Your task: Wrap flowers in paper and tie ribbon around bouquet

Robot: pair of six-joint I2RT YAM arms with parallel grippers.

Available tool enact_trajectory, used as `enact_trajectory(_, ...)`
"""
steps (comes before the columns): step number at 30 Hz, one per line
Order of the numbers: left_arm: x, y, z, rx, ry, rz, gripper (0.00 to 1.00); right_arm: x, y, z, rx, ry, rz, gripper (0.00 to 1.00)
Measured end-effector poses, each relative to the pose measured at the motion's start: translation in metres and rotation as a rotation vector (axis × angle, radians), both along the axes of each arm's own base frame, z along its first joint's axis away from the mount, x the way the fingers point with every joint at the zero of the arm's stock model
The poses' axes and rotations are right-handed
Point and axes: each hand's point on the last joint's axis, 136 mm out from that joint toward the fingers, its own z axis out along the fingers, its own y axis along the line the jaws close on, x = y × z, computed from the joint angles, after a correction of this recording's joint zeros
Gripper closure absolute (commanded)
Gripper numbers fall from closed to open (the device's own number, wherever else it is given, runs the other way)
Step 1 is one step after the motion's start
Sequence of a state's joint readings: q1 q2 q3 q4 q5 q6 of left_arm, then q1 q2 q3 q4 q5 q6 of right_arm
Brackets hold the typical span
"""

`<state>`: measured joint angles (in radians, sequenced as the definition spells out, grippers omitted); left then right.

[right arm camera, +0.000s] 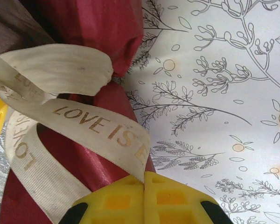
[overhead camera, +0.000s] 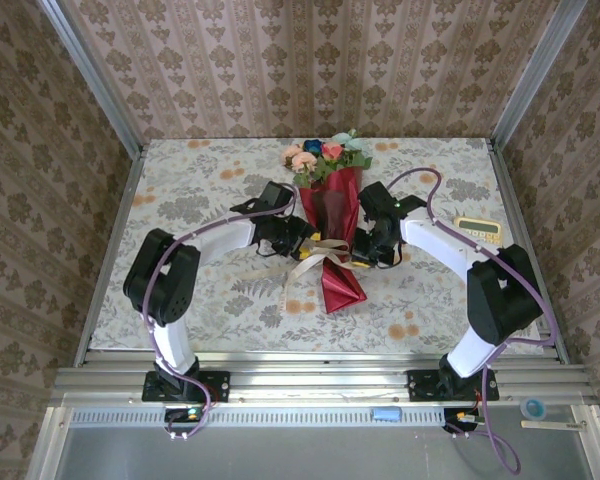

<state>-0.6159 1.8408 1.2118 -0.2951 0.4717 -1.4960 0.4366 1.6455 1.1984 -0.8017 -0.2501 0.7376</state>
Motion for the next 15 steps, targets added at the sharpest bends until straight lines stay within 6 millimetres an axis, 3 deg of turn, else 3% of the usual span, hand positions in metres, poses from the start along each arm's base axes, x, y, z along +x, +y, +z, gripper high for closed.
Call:
enact_trajectory(10,0.008,-0.005,-0.003,-0.014,0.029,0.075,0.56,0.001,0.000,-0.002,0.003,-0.005,-0.003,1.00)
enact_trajectory(15,0.007,-0.004,-0.016,0.003,0.057,0.082,0.57,0.002,0.001,-0.004,0.001,0.000,-0.003,1.00)
